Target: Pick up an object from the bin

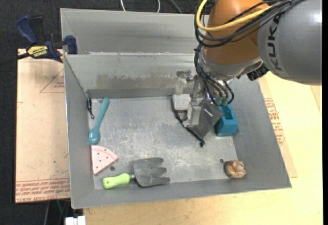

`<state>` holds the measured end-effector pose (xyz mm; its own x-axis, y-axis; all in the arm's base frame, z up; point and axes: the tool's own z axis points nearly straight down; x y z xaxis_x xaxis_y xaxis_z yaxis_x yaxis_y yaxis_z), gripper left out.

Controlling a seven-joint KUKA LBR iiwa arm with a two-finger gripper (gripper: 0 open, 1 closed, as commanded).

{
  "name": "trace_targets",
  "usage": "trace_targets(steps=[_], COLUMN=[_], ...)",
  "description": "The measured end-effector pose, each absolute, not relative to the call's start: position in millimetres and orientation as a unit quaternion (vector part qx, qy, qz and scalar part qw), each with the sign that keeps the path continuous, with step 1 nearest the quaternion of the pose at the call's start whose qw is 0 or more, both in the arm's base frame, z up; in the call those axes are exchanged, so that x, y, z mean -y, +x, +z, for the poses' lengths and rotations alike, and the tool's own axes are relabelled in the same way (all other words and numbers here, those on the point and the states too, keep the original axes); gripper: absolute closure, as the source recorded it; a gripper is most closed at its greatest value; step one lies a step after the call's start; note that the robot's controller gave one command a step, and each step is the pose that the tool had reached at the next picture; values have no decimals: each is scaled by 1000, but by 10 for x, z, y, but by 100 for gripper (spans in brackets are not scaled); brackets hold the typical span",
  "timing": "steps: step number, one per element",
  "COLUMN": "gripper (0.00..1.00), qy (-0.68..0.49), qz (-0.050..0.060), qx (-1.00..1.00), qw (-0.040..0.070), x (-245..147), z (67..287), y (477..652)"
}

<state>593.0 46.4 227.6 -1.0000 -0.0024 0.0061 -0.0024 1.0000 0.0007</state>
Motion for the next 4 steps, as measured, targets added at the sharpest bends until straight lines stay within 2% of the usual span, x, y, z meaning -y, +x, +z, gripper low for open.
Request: trace_targets(steps=[1, 2, 3, 4], gripper=[0, 0, 0, 0], qy=[0, 46, 94, -8], qz=[-1, -1, -1, -2], qx=[1000, 999, 996, 1000], qw=[-1, -4, -3, -7], x=[-461, -335, 187, 195], z=[2327, 1906, 1295, 1103], y=[5944, 6199, 5945, 6087])
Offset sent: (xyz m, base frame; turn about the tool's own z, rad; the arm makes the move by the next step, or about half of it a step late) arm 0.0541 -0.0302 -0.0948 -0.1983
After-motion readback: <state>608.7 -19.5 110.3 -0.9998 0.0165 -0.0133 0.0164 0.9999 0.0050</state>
